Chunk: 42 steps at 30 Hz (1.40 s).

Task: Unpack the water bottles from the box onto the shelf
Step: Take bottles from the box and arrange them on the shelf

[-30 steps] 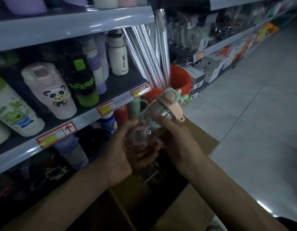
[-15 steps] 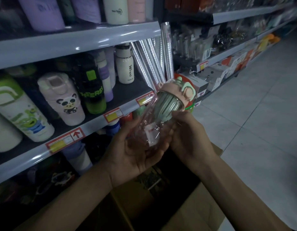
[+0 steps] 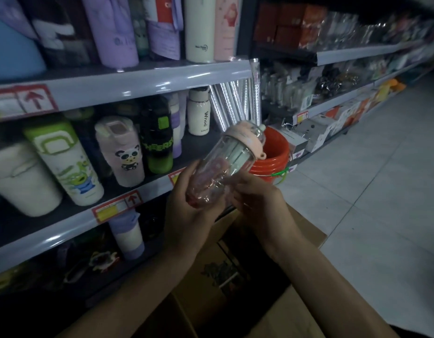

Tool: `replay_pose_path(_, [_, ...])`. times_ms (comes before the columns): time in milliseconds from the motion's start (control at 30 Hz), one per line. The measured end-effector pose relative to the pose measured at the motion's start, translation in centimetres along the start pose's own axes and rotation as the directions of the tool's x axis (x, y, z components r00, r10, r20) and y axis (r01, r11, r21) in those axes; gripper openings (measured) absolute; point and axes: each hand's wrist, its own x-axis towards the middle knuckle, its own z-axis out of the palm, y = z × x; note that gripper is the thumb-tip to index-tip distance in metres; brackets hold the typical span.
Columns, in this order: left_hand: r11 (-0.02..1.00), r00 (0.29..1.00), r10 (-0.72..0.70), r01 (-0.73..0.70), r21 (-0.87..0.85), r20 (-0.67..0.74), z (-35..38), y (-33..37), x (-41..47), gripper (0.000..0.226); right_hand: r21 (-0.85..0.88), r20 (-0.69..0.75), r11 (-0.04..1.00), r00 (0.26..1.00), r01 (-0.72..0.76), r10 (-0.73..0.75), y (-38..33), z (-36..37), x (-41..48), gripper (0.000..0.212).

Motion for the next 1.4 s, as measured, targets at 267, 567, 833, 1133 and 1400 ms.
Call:
replay_pose_path(267, [0.910,0.966,-0.219,0.254,-0.327,0.140,-1.8,1.5,0.1,0.048,0.047,-0.032,0.999,0.999,0.012,-0.011,-0.3,1.2,-0.1,0.051])
replay_pose_path(567, [0.579,0.841,-0.401,0.540,-0.611,0.363,-3.8,2.2,-0.3,0.061,0.011,0.126,0.998,0.991,-0.054,0.052,-1.1,3.8,-1.5,0.036])
replay_pose_path(833, [0.515,0.778,-0.437,0.627,-0.584,0.451,-4.8,1.4,0.4,0.058,-0.025,0.100,0.999,0.994,-0.046,0.049,-0.7,3.8,-0.9,0.038])
replay_pose_path(1133, [0.952,0.952,-0.306,0.306,0.019,-0.009,-5.7,-1.4,2.8,0.021,-0.079,-0.011,0.995,0.998,-0.056,0.056,0.9,2.8,0.4,0.044])
replay_pose_path(1400, [0.941,0.989,-0.116,0.081,0.329,0.090,-5.3,-2.6,4.1,0.011,-0.214,-0.168,0.977,0.986,-0.016,-0.020,3.3,1.9,2.7,0.051])
